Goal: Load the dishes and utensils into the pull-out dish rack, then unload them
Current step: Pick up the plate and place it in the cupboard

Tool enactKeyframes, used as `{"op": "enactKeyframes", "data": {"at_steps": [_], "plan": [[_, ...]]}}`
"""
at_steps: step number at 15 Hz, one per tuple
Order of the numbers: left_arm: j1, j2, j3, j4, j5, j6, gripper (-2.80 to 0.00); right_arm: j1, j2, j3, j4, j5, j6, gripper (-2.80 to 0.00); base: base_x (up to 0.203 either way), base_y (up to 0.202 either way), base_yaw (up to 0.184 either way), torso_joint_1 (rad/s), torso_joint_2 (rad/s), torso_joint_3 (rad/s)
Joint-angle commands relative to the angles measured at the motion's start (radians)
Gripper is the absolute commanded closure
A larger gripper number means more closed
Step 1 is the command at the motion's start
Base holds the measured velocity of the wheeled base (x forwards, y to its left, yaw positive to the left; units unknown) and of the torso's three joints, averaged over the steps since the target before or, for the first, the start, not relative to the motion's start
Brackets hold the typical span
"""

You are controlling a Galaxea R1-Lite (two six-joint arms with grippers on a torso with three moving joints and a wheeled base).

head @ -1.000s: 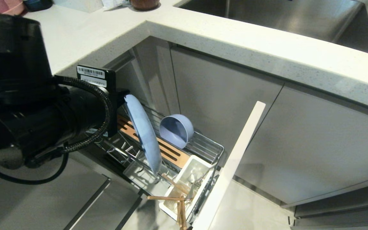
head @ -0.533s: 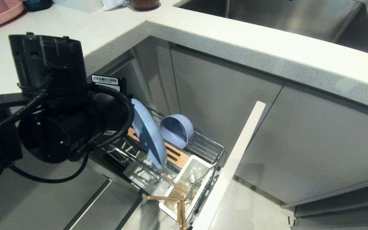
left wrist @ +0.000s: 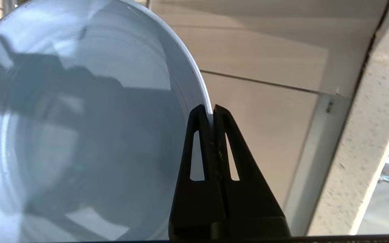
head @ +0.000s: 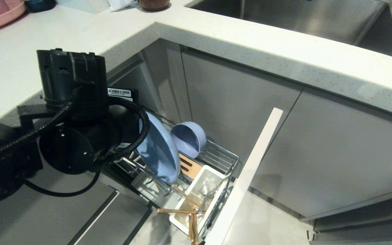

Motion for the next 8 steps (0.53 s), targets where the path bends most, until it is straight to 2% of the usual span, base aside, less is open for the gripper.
{"op": "enactKeyframes", "data": {"at_steps": [1, 8], "plan": [[0.001, 0.002, 0.001, 0.000, 0.014, -0.008, 0.00, 0.000, -0.003, 0.002, 0.000, 0.000, 0.000, 0.00, 0.000, 0.000, 0.000, 0.000, 0.00, 0.000], [0.003, 0.023, 0.024, 0.007, 0.045, -0.011, 0.00, 0.000, -0.004, 0.002, 0.000, 0.000, 0.000, 0.00, 0.000, 0.000, 0.000, 0.000, 0.00, 0.000]]}}
